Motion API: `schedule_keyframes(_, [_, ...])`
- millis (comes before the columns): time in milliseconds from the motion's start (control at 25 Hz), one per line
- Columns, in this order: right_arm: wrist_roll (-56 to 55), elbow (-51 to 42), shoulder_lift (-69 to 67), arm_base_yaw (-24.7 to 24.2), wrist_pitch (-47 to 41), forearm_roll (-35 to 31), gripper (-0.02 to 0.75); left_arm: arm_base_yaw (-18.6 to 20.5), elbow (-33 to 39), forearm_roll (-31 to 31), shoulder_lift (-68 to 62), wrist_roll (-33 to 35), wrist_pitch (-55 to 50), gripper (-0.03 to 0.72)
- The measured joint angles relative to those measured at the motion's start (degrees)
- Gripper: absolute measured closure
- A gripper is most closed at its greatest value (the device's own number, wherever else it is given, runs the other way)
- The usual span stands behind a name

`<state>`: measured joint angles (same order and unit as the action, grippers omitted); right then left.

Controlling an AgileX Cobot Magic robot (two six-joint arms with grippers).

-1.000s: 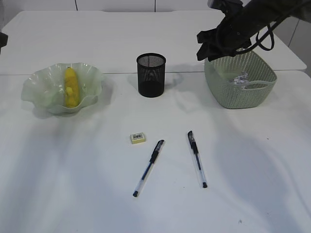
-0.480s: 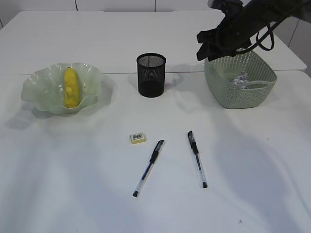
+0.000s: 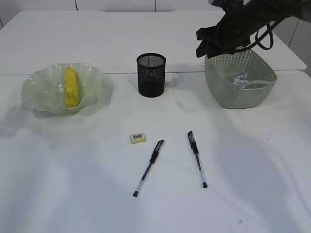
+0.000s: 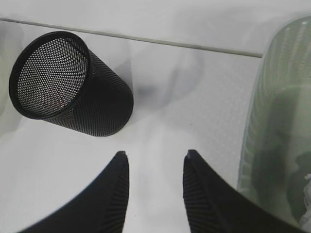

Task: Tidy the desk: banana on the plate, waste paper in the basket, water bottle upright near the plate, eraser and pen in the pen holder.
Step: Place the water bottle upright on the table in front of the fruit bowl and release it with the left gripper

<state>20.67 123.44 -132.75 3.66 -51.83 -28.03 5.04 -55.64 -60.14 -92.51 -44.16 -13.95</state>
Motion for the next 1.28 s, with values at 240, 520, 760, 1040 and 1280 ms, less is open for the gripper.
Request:
schedule_keyframes(240, [-0.14,0.00,0.00,0.00,0.22,0.00,0.455,0.00,0.00,0.00,0.00,-1.01,2.53,0.309])
schedule_keyframes(520, [-0.14,0.00,0.00,0.00,0.27,0.00,0.456,0.00,0.00,0.54,0.00,-2.35,2.64,0.308])
schedule_keyframes(760, [-0.28,0.00,0.00,0.00,0.27,0.00,0.456,0.00,0.00,0.67,0.00,-4.57,2.64,0.309])
schedule_keyframes(1040, [-0.28,0.00,0.00,0.00,0.35,0.00,0.455,0.00,0.00,0.47,0.00,-4.90,3.71,0.309])
schedule_keyframes(1280, [0.40,0.00,0.00,0.00,0.50,0.00,0.455,0.00,0.00,0.34,0.00,-5.32,9.04,0.309])
